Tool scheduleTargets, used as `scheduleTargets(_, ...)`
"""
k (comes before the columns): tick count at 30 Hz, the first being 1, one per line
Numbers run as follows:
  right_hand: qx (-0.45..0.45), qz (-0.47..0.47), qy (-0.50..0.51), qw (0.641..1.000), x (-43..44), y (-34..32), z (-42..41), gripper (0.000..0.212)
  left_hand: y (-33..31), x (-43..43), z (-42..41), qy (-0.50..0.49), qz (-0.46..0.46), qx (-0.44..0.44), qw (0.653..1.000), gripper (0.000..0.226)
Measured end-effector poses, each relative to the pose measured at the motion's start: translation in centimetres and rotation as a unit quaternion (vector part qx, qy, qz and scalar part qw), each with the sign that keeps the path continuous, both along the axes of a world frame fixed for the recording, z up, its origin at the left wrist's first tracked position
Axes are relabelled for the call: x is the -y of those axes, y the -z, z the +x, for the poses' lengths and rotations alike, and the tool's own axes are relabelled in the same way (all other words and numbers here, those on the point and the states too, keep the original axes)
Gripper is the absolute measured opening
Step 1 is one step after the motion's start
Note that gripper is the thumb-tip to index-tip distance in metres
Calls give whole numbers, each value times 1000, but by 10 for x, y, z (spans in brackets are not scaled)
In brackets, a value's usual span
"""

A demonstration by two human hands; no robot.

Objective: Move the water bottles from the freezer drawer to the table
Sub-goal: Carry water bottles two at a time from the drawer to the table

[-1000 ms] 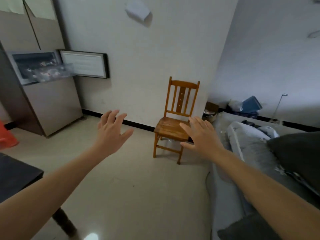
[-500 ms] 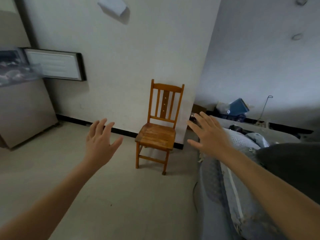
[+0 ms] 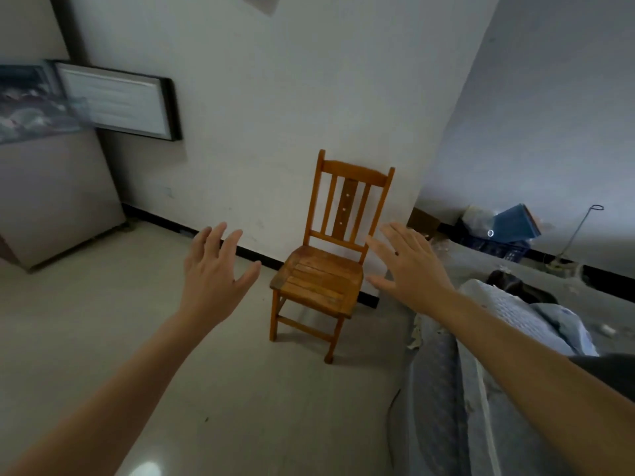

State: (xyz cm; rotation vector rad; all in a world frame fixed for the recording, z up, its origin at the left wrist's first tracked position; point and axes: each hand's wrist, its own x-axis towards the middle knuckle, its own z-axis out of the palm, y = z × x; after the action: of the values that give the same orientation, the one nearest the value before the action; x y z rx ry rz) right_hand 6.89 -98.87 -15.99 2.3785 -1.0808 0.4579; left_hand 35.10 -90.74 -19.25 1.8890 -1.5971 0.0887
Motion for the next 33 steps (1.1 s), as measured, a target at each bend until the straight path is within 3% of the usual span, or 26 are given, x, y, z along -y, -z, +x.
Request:
scheduleTargets(7,-43,-11,-109,993,91,34,24,57,18,33,-3,-83,19,2,996,76)
scheduleTargets(21,6,-35,-324,945,255,33,80,65,-1,105,-9,-300,9,19,954,77)
scheduleTargets(25,31,-10,-384,923,270,42,119,75,1,96,12,-339,23,45,940,77)
scheduleTargets(33,42,9,-456,889,308,44,250,73,-3,104,103,-432,4,60,900,80)
